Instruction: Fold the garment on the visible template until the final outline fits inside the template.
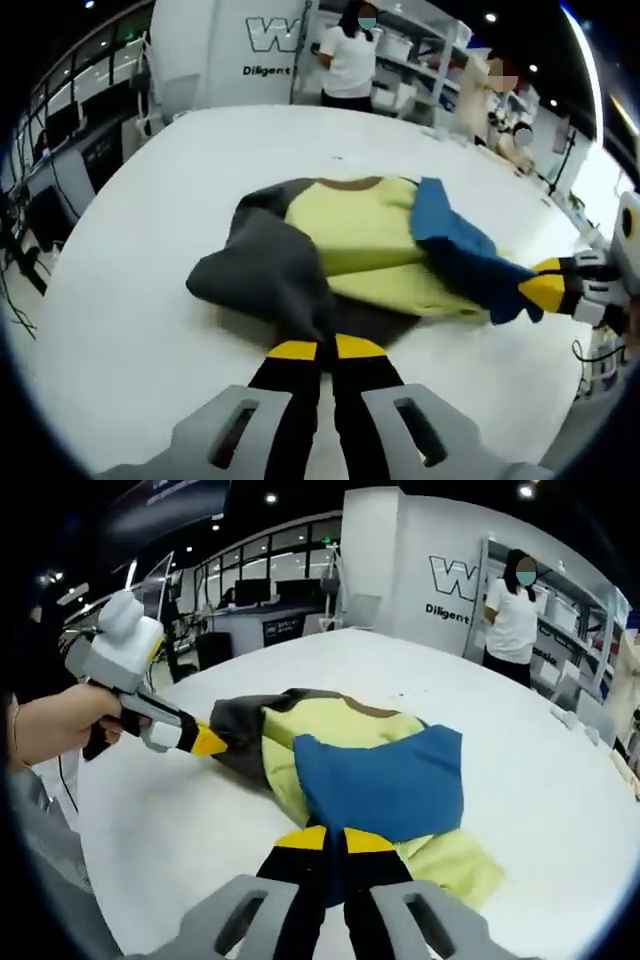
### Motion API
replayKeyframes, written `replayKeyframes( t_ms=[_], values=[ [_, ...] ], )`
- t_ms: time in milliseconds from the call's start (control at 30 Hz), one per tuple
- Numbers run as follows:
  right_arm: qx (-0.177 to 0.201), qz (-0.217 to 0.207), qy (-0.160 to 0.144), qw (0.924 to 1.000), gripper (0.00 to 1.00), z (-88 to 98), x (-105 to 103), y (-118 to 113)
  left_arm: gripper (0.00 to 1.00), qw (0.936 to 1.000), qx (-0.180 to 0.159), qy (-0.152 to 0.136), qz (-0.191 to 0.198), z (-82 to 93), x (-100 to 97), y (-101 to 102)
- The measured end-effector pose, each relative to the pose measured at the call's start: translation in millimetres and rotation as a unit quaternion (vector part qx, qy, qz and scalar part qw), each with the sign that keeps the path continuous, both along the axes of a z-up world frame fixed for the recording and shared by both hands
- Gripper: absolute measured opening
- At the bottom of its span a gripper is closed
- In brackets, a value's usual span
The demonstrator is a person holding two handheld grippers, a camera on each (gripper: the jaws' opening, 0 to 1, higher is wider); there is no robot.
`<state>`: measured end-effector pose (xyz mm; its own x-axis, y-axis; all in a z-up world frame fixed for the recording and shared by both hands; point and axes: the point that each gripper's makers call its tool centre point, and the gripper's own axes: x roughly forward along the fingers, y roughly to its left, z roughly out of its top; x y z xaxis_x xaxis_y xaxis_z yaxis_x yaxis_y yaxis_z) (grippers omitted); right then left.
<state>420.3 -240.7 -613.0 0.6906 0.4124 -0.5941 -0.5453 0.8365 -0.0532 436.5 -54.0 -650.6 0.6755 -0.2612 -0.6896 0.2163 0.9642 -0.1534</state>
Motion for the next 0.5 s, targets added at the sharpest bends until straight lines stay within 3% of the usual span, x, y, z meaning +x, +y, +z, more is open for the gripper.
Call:
replayKeyframes(
  t_ms=[300,500],
  values=[
    [-0.031,-0.047,-0.019,0.9982,0.0,15.8,27.5,-49.0,0.0,0.9999,0.01,0.005,-0.009,-0.6,-3.9,24.6],
    [-0.043,-0.083,-0.018,0.9955,0.0,19.4,45.4,-81.5,0.0,0.9999,-0.007,0.013,0.006,-1.0,-6.0,43.6]
  ],
)
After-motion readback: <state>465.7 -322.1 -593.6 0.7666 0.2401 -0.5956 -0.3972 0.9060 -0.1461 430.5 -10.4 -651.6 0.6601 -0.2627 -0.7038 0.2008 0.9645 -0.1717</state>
